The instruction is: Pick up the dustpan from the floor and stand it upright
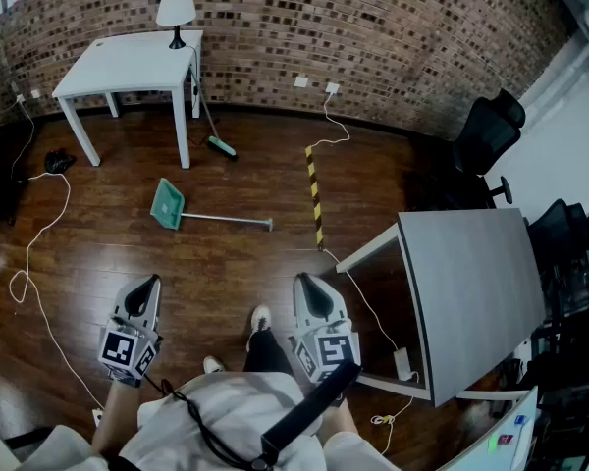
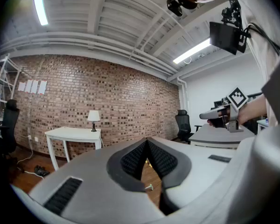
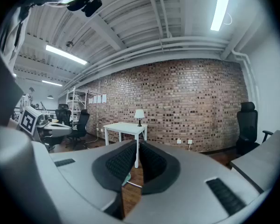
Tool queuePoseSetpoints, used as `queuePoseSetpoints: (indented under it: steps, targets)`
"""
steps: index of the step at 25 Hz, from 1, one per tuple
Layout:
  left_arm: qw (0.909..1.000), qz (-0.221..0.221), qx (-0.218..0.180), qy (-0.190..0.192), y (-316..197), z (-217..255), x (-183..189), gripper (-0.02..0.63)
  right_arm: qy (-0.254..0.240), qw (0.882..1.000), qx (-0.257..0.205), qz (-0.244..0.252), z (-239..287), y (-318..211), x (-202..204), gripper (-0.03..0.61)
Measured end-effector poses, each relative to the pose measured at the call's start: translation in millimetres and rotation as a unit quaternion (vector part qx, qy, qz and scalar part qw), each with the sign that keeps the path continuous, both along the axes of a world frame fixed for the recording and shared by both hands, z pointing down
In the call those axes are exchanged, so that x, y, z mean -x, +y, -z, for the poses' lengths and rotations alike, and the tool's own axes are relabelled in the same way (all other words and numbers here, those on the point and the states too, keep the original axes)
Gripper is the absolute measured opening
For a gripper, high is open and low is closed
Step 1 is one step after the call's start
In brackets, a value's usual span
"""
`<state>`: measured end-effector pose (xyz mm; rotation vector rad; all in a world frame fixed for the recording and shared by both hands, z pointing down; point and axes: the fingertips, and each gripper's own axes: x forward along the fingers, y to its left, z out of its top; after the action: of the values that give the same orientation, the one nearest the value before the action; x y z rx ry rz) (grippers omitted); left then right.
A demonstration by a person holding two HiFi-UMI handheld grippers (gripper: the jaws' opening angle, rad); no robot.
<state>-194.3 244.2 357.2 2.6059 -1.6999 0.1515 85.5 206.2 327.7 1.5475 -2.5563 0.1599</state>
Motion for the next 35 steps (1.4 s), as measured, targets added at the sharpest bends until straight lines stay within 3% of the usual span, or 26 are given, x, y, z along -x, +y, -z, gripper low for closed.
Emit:
queuePoseSetpoints:
  steps: [6,11,16,19,21,28,35]
  targets:
    - [0.999,-0.004,-0.011,-0.043,-75.1,-10.3,-5.7,-0.009,-0.015,0.999,-0.025,-0.013,-9.3,-77.9,-10.2,0.031]
    - [0.9994,0.013,-0.009,-0.032,-169.2,-13.2,-16.8,-0.009,-0.002,0.998,-0.066,-0.009,-17.9,-178.2,-24.5,0.031]
    - [0.9986,0.023,-0.012,-0.046,-271.3,6.1,-40.3,-0.008,0.007,0.999,-0.046,0.023,-2.5,-283.1,-34.4,0.031]
    - [0.9989,0.034,-0.006,-0.032,-313.7,17.4,-50.0,-0.008,-0.004,0.997,-0.075,0.027,11.4,-336.8,-51.3,0.031]
    - [0.9982,0.035,-0.006,-0.048,-333.8,19.0,-52.9,-0.008,-0.005,0.996,-0.089,0.025,14.7,-365.6,-58.9,0.031]
    - [0.9971,0.042,-0.003,-0.064,-386.2,17.3,-30.4,-0.009,0.057,0.996,-0.052,0.033,-0.8,-407.5,-34.9,0.031]
    - [0.9976,0.019,-0.004,-0.067,-422.7,15.1,-15.8,-0.009,0.064,0.997,-0.034,0.034,-16.2,-422.3,-8.9,0.032]
